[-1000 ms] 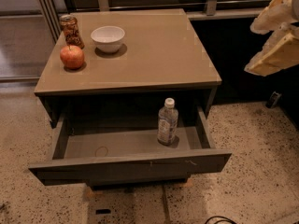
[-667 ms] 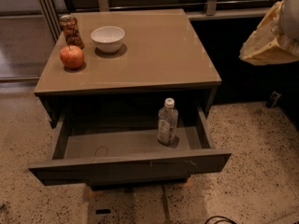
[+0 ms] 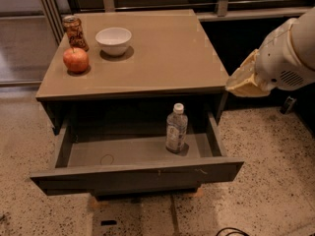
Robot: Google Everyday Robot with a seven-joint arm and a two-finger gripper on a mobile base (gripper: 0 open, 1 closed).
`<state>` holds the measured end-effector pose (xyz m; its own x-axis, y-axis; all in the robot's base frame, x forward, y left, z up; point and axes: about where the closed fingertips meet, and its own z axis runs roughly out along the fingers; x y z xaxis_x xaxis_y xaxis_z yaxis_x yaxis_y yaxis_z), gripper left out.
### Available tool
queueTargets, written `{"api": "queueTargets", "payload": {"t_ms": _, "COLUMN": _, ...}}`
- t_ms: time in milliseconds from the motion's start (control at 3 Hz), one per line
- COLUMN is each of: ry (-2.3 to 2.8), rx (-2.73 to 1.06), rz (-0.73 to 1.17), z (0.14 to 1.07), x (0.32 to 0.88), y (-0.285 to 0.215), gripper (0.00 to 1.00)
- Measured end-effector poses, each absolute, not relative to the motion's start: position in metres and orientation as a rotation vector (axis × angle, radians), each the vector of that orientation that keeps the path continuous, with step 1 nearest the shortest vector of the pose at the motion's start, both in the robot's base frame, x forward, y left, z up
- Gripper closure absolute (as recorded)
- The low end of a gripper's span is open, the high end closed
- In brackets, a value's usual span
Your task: Pick blue plastic bottle from top drawer and place on counter
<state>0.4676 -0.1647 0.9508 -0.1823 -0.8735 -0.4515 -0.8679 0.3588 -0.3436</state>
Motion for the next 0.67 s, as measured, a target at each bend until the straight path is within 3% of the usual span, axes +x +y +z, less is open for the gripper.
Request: {"api": "queueTargets", "payload": {"t_ms": 667, "ry": 2.057, "rx": -1.468, "rz": 0.036, "z": 0.9181, "x": 0.4780, "y": -0.1627, "gripper": 1.00}}
